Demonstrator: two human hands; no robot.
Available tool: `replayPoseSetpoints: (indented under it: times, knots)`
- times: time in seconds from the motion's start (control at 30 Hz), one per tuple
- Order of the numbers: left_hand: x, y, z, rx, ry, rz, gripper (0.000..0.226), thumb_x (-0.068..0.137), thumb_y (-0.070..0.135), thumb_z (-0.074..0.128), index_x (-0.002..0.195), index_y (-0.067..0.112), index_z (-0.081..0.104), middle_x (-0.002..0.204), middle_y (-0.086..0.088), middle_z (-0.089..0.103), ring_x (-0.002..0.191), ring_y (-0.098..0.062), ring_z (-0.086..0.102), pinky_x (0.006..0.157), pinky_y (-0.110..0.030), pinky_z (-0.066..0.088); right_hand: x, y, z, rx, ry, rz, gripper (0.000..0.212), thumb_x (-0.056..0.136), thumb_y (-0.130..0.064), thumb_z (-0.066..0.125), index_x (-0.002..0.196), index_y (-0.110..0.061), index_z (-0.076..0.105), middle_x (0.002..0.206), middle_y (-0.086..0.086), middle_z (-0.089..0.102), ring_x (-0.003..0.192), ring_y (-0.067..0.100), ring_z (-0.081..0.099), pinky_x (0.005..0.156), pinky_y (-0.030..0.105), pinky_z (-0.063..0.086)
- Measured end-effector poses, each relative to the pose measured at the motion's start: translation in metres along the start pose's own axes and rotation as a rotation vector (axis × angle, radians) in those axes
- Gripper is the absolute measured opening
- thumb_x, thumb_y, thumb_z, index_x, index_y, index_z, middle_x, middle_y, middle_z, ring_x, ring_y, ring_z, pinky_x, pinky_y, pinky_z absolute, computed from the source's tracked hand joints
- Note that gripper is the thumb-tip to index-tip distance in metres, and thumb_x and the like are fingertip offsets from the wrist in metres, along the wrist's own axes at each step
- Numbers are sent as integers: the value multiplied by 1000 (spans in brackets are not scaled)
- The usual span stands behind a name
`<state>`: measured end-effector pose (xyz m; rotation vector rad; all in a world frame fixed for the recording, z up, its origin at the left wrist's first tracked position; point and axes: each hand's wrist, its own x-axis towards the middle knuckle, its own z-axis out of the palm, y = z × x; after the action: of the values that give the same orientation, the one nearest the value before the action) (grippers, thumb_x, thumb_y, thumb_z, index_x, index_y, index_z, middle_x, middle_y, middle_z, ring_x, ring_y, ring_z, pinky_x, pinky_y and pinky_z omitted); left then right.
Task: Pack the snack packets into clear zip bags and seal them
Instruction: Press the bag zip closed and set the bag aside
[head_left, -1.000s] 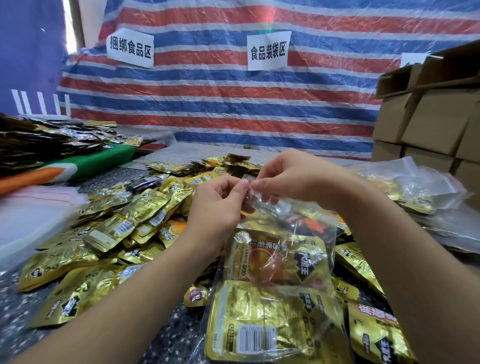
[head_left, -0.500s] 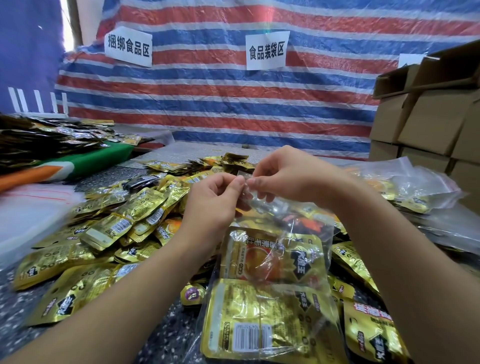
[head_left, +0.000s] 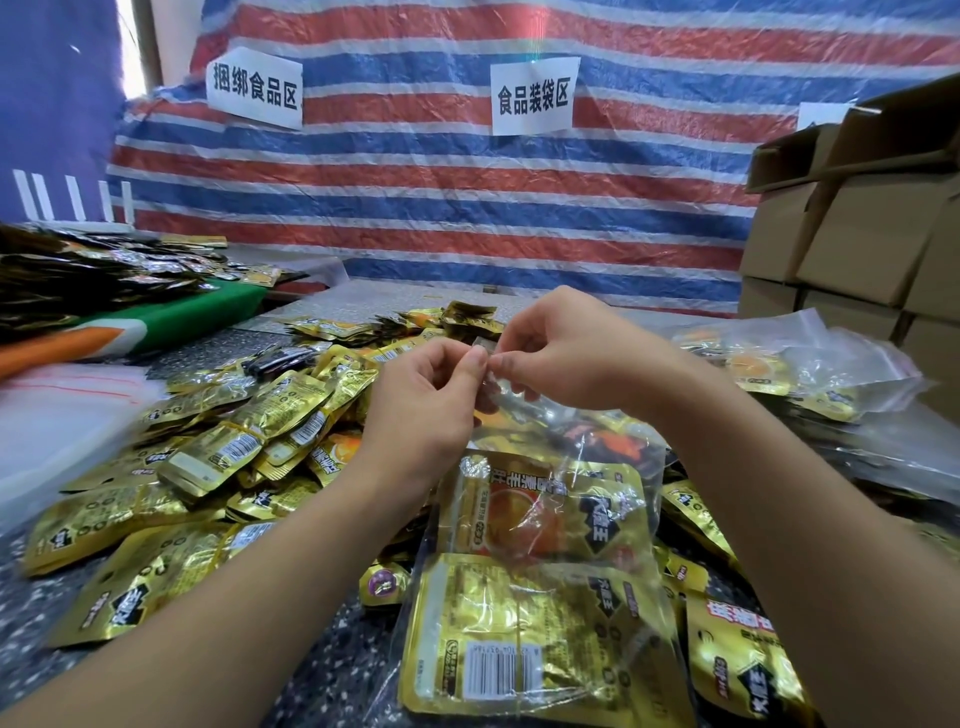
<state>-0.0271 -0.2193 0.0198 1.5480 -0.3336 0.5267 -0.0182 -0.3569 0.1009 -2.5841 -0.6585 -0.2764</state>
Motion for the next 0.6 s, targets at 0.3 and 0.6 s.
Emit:
replayPoseSetpoints:
  times: [0.3,0.6]
  knots:
    - [0,0,-1,-22,-3,-5,21,100,20,55,85,11,68,67,-3,69,63,-12,65,55,-22,52,-1,2,-4,-21,-14,-31,25,96,-32,63,72,-28,67,65,-7,69,65,8,66,66,28,55]
    - [1,-2,0,-28,-19,9,20,99,18,56,86,10,68,65,-1,67,60,-9,64,54,-18,49,-2,3,-5,-14,-6,-8,22,95,-33,64,75,-26,71,63,-6,71,57,3,65,60,26,53]
